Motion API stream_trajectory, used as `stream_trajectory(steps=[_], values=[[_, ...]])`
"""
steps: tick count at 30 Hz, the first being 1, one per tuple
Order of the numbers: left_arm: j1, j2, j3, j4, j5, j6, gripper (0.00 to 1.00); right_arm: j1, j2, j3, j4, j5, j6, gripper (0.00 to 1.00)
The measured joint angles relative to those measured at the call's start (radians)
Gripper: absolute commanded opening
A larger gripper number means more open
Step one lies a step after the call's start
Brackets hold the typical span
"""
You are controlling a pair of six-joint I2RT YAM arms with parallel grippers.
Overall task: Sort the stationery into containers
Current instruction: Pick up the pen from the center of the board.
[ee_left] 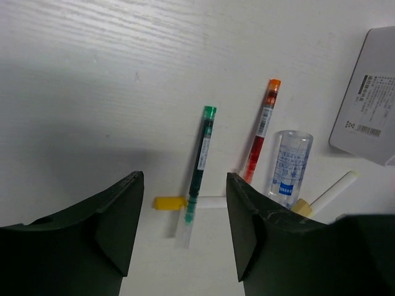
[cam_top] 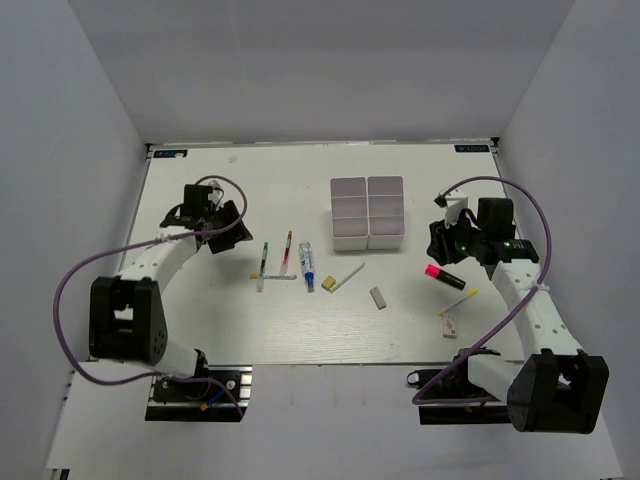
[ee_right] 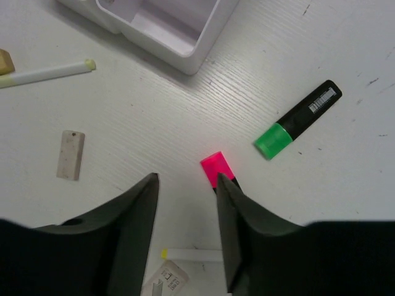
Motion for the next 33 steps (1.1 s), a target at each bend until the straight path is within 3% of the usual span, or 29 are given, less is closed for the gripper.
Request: stream_trajectory(steps=[12, 20, 26, 31, 33], values=[[-0.128, 0.356, 0.285, -0.119, 0.010, 0.092, 0.63, 0.000, 0.015, -0.011, 0.000, -0.027, 0.031, 0.51], [-0.210, 0.407, 0.301, -0.221, -0.077, 0.123, 0.57, 0.000, 0.022, -0.013, 0.002, -0.030, 0.037, 0.50], [-0.232, 0.447, 0.315, -0.257, -0.152, 0.138, 0.38, 0.000, 0.023, -0.021, 0.004, -0.031, 0.040, 0.50], [-0.245, 0.452, 0.323, -0.266, -0.196, 0.143, 0.32, 0.000, 0.029, -0.021, 0.004, -0.034, 0.040, 0.50], [-0.251, 0.452, 0.324, -0.270, -0.212, 0.143, 0.24, 0.000, 0.029, -0.021, 0.004, -0.038, 0.040, 0.50]])
